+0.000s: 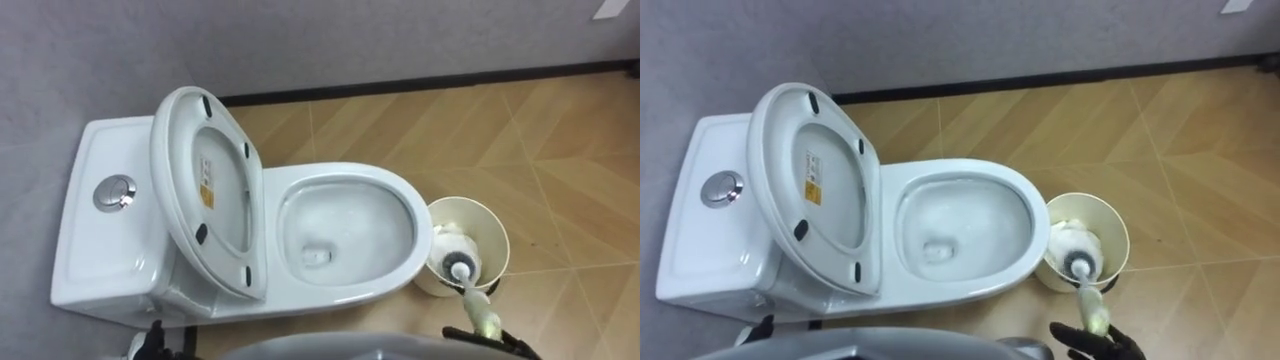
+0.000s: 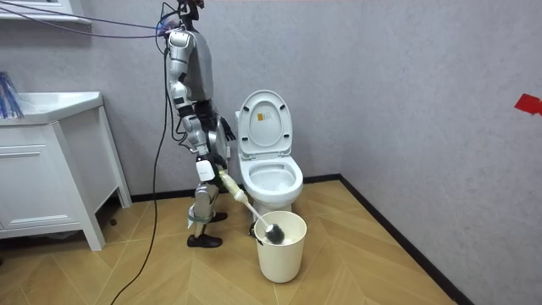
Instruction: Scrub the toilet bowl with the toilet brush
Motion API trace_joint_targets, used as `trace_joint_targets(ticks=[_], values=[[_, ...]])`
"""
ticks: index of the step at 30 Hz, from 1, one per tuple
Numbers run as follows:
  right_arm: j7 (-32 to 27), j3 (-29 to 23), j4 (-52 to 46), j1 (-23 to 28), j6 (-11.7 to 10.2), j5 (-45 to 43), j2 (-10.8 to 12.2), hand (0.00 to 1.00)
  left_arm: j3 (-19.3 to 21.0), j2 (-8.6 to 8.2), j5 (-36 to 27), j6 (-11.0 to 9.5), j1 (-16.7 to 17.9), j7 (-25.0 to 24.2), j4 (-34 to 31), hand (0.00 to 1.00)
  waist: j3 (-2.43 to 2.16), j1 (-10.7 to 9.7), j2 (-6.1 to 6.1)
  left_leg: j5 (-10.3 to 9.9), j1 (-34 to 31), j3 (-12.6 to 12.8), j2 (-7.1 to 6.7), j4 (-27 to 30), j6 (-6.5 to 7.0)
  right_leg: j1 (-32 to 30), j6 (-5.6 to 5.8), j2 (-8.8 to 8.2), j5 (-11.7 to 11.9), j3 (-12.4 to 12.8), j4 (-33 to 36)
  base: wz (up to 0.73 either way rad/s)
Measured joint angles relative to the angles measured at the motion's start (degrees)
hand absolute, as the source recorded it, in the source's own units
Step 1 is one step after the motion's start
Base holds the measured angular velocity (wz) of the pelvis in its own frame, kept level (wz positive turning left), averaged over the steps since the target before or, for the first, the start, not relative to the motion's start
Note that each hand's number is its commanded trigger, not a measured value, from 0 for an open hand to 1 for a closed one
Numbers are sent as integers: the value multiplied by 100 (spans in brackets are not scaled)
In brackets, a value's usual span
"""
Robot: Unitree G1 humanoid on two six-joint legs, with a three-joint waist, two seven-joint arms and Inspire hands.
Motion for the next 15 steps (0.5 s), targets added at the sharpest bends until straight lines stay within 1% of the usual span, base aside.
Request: trace_joint_targets(ticks=[3,8,11,15], values=[[18,5,10,13,23,2,4,0,0,1,89,38,5,-4,12,0,-7,-3,-22,0,3,10,-1,2,0,5,-2,1,-4,9,-55,0],[53,5,216,-10,26,-12,17,0,-2,0,95,93,16,-3,117,0,5,-3,-43,-1,-1,10,0,6,-1,8,-2,4,-3,-4,-77,0],[53,5,343,25,43,-79,48,0,3,2,139,199,64,-1,223,0,2,-2,-58,-2,4,10,-2,1,-3,8,-3,7,-3,3,-77,0],[91,57,484,-15,149,-278,83,0,0,9,219,396,99,-40,261,0,-2,-3,-96,-1,-3,5,-1,-2,-3,7,-2,5,-3,-4,-81,0]])
